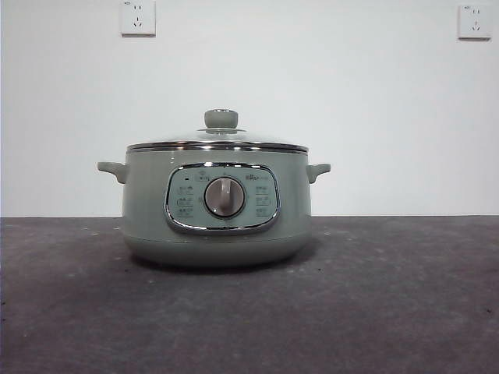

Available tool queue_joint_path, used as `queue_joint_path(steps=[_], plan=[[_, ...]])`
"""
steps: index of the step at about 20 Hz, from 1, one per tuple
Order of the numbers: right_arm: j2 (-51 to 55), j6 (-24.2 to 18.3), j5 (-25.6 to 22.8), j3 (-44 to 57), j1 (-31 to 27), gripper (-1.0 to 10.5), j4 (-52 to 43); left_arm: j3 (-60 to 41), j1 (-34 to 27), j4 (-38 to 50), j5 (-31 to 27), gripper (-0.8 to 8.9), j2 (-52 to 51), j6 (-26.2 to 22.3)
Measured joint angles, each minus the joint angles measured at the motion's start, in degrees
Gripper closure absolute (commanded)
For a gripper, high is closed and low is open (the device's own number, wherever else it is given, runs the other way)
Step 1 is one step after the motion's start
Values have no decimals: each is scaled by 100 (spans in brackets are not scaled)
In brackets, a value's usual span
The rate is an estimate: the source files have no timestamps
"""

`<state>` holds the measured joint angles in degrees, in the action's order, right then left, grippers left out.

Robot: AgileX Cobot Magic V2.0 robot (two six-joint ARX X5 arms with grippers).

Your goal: Pick up the potato,open the lid,put the potato in the pot,close the lid

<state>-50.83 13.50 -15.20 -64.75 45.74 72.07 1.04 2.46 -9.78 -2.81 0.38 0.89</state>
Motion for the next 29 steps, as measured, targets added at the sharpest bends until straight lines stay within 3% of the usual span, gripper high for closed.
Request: queue_joint_path(steps=[5,22,26,29], plan=[[0,0,2,0,0,957,0,0,-160,-2,2,814,0,-337],[7,0,-2,0,-17,957,-2,0,-160,2,20,814,52,-326],[365,-428,-291,201,-708,945,-348,0,-160,2,20,814,52,-323],[1231,-802,-52,1292,-1823,945,-2127,0,-160,2,20,814,52,-323]])
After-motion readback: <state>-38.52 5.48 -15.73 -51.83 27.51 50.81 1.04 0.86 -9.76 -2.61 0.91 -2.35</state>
